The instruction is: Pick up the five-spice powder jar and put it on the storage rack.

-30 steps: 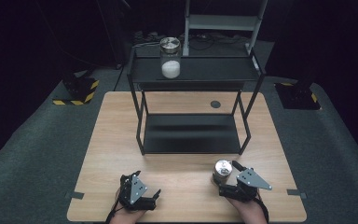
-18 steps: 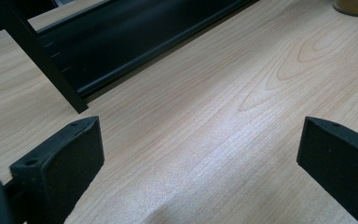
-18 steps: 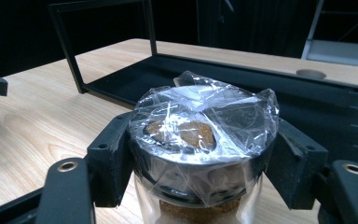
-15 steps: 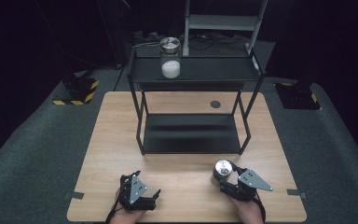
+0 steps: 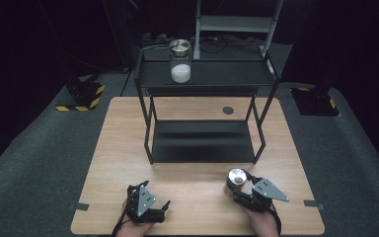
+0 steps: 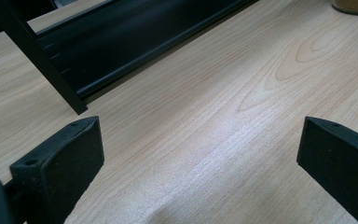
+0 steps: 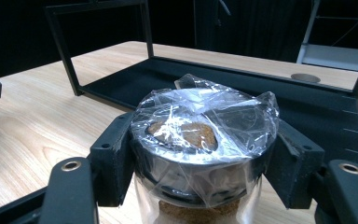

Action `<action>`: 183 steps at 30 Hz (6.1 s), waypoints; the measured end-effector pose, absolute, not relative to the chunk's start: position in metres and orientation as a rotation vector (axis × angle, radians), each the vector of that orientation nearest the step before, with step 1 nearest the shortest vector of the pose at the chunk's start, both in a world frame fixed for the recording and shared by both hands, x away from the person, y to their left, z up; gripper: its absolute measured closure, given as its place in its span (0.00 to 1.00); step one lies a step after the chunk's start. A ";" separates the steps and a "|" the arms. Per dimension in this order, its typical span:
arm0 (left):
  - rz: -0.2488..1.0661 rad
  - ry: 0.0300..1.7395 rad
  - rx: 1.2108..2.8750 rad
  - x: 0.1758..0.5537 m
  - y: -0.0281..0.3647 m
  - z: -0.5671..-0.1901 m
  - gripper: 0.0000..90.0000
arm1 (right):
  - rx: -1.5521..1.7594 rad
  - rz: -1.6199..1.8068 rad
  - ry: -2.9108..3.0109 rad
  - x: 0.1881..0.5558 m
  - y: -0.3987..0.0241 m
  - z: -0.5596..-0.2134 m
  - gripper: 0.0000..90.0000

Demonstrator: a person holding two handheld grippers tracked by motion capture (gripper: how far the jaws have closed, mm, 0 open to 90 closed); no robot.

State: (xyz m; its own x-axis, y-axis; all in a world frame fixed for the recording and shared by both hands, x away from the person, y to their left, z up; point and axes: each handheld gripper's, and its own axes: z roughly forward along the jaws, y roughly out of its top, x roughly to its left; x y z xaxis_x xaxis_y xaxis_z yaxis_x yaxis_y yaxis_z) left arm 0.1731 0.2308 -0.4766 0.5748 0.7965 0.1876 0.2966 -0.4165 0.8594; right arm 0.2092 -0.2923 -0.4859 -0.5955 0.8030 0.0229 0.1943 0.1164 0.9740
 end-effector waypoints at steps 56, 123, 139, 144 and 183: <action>0.744 0.871 1.963 0.174 0.235 -0.477 0.01 | 0.885 1.568 1.728 0.232 -0.302 -0.388 0.37; 0.708 0.879 1.928 0.175 0.243 -0.479 0.01 | 0.727 1.614 1.533 0.265 -0.276 -0.273 0.37; 0.700 0.879 1.921 0.175 0.245 -0.479 0.01 | 0.717 1.622 1.487 0.284 -0.268 -0.246 0.38; 0.698 0.882 1.917 0.175 0.245 -0.479 0.01 | 0.736 1.632 1.484 0.293 -0.266 -0.243 0.38; 0.680 0.874 1.899 0.175 0.251 -0.481 0.01 | 0.850 1.598 1.453 0.365 -0.241 -0.235 0.37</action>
